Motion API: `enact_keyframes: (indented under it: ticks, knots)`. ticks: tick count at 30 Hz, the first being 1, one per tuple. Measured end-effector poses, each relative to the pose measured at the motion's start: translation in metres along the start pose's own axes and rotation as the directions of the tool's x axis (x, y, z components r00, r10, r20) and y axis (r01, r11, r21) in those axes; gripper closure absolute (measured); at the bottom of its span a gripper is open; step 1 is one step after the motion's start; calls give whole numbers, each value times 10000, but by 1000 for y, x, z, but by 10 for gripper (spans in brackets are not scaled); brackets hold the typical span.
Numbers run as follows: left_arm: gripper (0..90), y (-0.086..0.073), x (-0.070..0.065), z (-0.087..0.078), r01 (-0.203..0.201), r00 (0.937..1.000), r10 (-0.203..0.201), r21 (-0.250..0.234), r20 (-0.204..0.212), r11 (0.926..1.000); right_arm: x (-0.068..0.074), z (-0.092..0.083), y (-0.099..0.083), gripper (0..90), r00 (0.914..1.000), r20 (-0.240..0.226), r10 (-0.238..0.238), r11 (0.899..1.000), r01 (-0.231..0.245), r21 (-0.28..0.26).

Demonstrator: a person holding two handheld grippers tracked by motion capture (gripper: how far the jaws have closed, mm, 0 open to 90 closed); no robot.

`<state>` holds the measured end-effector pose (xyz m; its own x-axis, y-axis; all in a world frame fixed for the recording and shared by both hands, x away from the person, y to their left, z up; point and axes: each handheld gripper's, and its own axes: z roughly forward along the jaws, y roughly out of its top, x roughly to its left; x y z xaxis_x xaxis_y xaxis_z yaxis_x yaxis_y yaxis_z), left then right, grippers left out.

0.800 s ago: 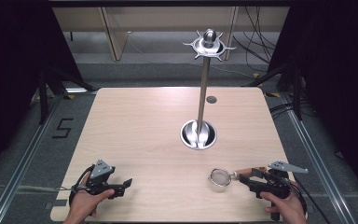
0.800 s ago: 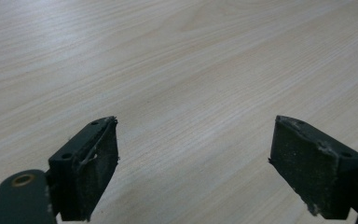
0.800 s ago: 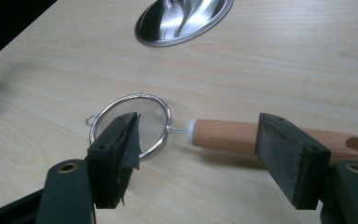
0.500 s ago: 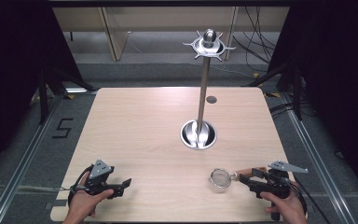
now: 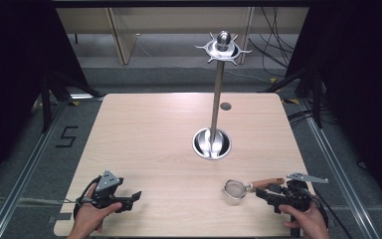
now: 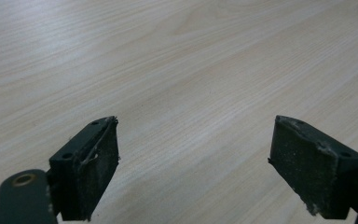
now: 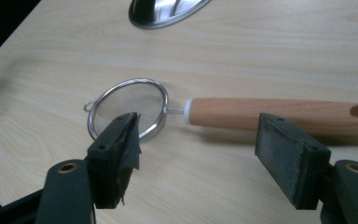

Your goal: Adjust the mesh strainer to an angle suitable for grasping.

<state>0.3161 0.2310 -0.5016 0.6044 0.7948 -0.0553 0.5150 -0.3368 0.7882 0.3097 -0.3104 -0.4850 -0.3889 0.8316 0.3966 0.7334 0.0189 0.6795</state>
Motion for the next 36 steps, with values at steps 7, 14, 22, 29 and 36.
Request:
enact_keyframes:
  ticks: [7, 14, 22, 29, 36]
  knots:
    - [149, -2, -4, 1, 337, 9994, -335, -170, 97, 9993, 0, 3, 3, 313, 9982, -300, 519, 9966, -498, 663]
    - [150, -2, -2, 0, 174, 9998, -173, -225, 48, 9996, -11, 7, 1, 299, 9983, 13, 585, 9929, -583, 1041]
    - [150, -1, -3, 0, 256, 9996, -253, -335, 111, 9991, -22, 14, 5, 291, 9937, 81, 1115, 9853, -1116, 1293]
    - [149, -2, -2, 1, 240, 9996, -236, -278, 149, 9993, -24, 22, 19, 286, 9950, 451, 894, 9824, -956, 1602]
    - [148, -1, -4, 2, 434, 9986, -424, -305, 324, 9986, -29, 34, 38, 273, 9911, 855, 1024, 9751, -1170, 1882]
